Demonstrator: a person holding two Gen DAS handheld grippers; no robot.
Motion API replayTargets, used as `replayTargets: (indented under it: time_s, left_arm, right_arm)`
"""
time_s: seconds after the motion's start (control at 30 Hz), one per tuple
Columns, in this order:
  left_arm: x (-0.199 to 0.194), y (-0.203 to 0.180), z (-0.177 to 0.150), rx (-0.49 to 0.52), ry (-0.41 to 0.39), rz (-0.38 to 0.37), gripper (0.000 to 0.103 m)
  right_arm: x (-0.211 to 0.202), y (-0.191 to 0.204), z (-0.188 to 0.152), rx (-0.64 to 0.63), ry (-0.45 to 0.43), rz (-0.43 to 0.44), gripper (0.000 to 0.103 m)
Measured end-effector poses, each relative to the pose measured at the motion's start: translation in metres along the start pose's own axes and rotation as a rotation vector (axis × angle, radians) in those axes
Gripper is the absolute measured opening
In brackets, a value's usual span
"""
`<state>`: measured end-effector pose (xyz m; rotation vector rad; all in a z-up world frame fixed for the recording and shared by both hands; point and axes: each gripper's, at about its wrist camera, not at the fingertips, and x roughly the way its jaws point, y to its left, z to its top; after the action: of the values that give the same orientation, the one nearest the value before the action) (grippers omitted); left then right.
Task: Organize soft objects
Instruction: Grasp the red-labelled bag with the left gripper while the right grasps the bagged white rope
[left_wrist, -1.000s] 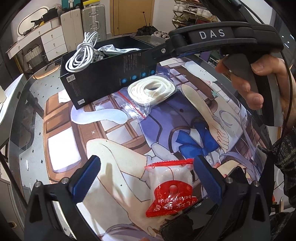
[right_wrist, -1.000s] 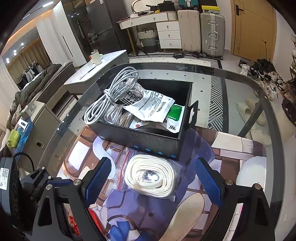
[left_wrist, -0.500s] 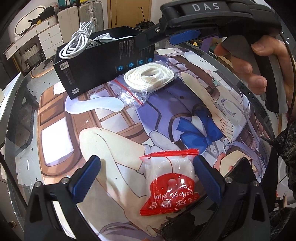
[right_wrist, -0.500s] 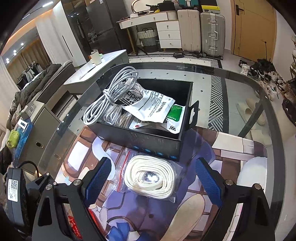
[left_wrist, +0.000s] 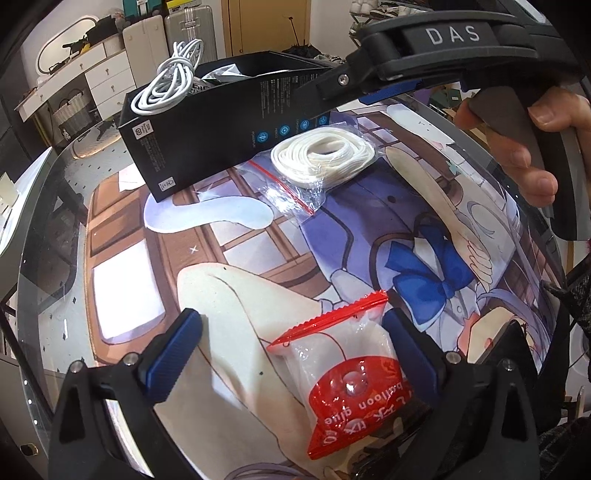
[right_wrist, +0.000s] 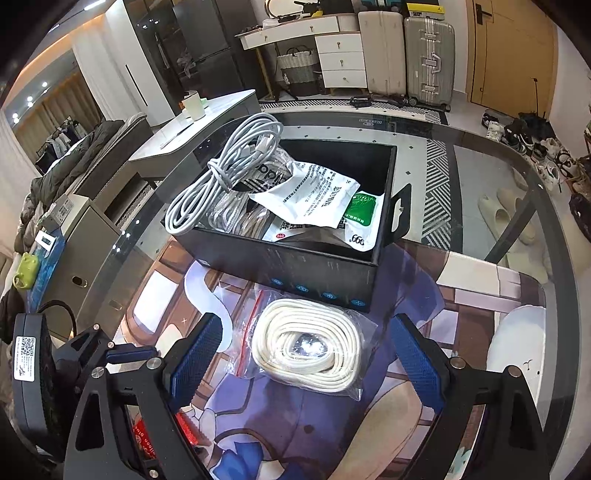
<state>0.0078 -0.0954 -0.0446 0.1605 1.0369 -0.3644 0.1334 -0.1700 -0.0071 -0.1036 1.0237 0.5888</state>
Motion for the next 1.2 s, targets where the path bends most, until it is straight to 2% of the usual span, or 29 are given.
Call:
replayTargets:
  time_s: [0.43, 0.63, 0.7, 0.83, 0.93, 1.0, 1.2]
  left_arm:
    - [-0.009, 0.015, 0.001, -0.036, 0.018, -0.052, 0.098]
    - [-0.016, 0.012, -0.003, -0.040, 0.034, -0.058, 0.098]
    - [-0.016, 0.008, -0.005, -0.035, 0.043, -0.056, 0.097]
    - [-0.017, 0.003, -0.007, -0.020, 0.044, -0.024, 0.090]
    - [-0.018, 0.005, -0.007, -0.035, 0.030, -0.006, 0.077]
    - [-0.018, 0.009, -0.007, -0.044, 0.022, 0.013, 0.065]
    - [-0.022, 0.013, -0.010, -0.046, 0.006, 0.030, 0.058]
  right_arm:
    - [0.031, 0.012, -0.009, -0.005, 0.083, -0.016, 0.093]
    - [0.045, 0.017, -0.008, -0.021, 0.121, -0.070, 0.093]
    - [0.052, 0.017, -0.010, -0.017, 0.140, -0.083, 0.086]
    - [0.054, 0.019, -0.012, -0.034, 0.134, -0.102, 0.077]
    - [0.053, 0.018, -0.011, -0.027, 0.130, -0.099, 0.070]
    - [0.052, 0.017, -0.011, -0.025, 0.126, -0.097, 0.069]
    - [0.050, 0.016, -0.012, -0.025, 0.112, -0.096, 0.067]
